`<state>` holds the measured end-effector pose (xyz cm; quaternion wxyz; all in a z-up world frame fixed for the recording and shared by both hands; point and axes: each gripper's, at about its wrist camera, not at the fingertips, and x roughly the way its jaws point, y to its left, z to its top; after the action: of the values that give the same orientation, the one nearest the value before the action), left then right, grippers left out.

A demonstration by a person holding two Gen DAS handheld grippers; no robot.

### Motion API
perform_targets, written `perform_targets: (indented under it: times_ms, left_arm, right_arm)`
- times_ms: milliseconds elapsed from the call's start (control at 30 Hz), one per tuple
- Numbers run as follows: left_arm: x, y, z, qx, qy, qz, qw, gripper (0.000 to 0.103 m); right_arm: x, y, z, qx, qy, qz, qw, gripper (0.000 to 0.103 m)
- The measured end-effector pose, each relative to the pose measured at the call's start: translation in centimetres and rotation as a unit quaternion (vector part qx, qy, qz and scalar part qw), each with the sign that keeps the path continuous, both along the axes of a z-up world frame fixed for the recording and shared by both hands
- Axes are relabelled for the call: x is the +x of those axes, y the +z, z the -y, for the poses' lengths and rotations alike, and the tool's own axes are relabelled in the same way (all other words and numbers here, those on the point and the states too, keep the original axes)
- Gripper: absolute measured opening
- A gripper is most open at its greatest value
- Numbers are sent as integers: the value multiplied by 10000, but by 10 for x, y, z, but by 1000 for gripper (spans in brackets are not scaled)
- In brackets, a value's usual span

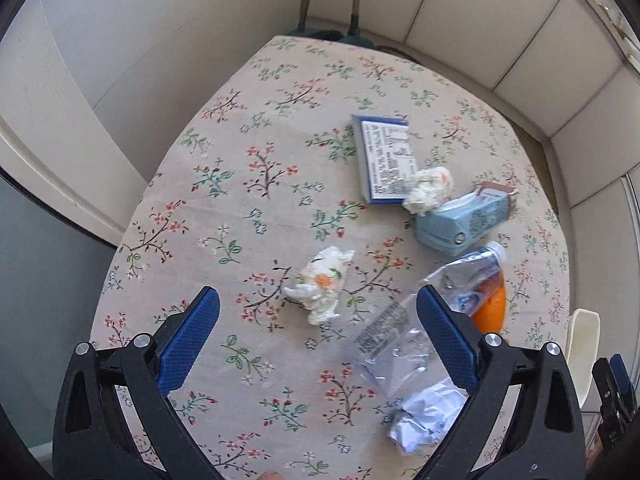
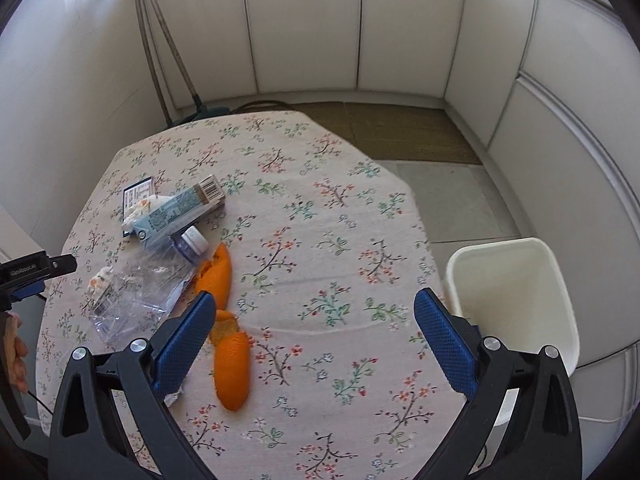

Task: Collect trash
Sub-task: 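Grasp the white tissue with the left tool, then grasp the orange peel with the right tool while the left tool holds the tissue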

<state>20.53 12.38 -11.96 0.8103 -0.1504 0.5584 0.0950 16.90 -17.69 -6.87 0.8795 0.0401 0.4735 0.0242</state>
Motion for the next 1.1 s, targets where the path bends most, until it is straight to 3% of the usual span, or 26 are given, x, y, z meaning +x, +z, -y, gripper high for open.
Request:
perform_targets:
  times_ms: [133, 333, 500, 567, 633, 667, 767, 967, 1100]
  left_arm:
    - [14, -27, -16, -232, 64, -427, 9988, 75]
    - [27, -48, -12, -401, -125, -662, 9969, 66]
    - [32, -64, -5, -365, -303, -866, 9951, 50]
    - [33, -65, -3, -293, -335, -842, 9955, 49]
    - [31, -63, 0, -381, -414, -782, 9953, 32]
    - [31, -62, 1, -393, -414, -770, 9954, 32]
    - [26, -49, 2, -521, -400, -573, 9962, 31]
    - [2, 15, 4, -977, -478, 361, 9934, 31]
    - [-15, 45, 4, -1097, -625, 755, 9891, 31]
  right_arm:
    - [13, -18, -11, 424, 176, -511, 9976, 96]
    - [32, -36, -22, 683, 298, -865, 9935, 96]
    - [47, -53, -24, 927, 295, -1132, 9888, 96]
    - [53, -60, -25, 1020, 326, -1222, 9867, 96]
    - [58, -64, -27, 1063, 353, -1275, 9855, 96]
    - [60, -67, -29, 1069, 366, -1287, 9852, 96]
    - [66, -73, -34, 1072, 451, -1371, 9837, 96]
    - [73, -85, -49, 1002, 701, -1497, 9811, 96]
    - [77, -93, -62, 971, 862, -1609, 9784, 89]
